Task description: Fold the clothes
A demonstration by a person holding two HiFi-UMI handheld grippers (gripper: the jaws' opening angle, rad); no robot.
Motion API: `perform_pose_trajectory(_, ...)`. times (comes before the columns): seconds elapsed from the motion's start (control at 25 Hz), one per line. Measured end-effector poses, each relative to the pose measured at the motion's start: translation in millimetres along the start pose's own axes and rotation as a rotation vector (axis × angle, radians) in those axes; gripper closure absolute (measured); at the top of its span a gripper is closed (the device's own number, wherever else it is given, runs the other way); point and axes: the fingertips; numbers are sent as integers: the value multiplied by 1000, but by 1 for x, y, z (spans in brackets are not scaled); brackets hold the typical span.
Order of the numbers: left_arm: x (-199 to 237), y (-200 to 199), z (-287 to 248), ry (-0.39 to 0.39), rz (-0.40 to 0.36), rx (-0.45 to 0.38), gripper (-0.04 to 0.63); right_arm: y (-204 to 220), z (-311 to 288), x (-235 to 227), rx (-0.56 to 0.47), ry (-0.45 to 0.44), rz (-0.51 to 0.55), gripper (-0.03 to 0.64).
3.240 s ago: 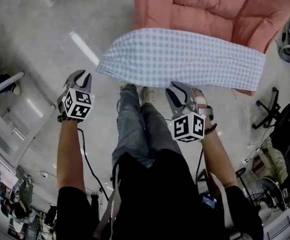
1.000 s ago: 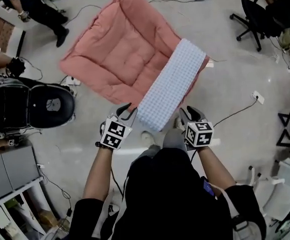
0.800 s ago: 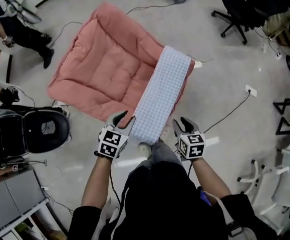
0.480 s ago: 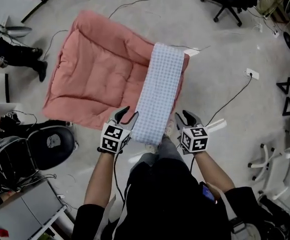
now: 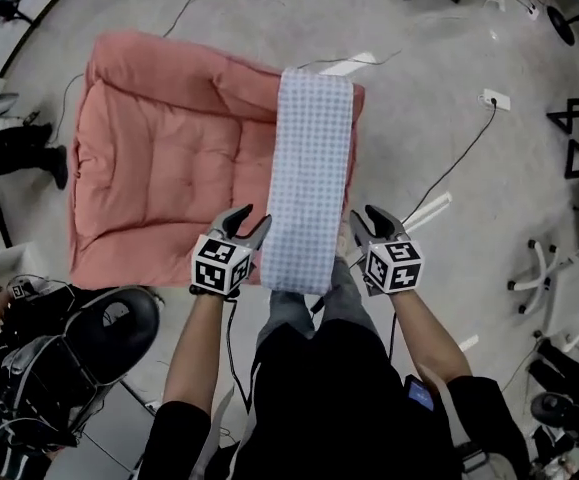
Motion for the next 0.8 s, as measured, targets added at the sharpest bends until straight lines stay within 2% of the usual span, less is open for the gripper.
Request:
perform_pose_trajectory(0.12,11,4,-29,56,-14,34,411,12,-19,0,12,6,-23,456)
perform_pose_trajectory(0.36,43,21,-88,123,3,97,410,31,-75,-20,29,-28,-177,430)
perform_pose_trajectory(0.52,57,34,-127,149,32,126,388,45,-109,-41,52,-42,-227,389)
perform_pose_trajectory(0.6,63,39,-145,171,54,138,356,50,-124,-46,59,-78,-258,362)
perform_pose_trajectory(0.72,73,52,-167,207,100,158,356,60,-147,-47,80,-141,-306,348)
perform_pose_trajectory(0.8,76,63,-178,223,126,170,348,68,-160,-46,103,-150,-295,347)
Point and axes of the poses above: the fingertips, and each gripper's own axes: z backward along the fingers, x to its left, y out of its underside, and after that the axes turned 11 degrees about x, right-handed
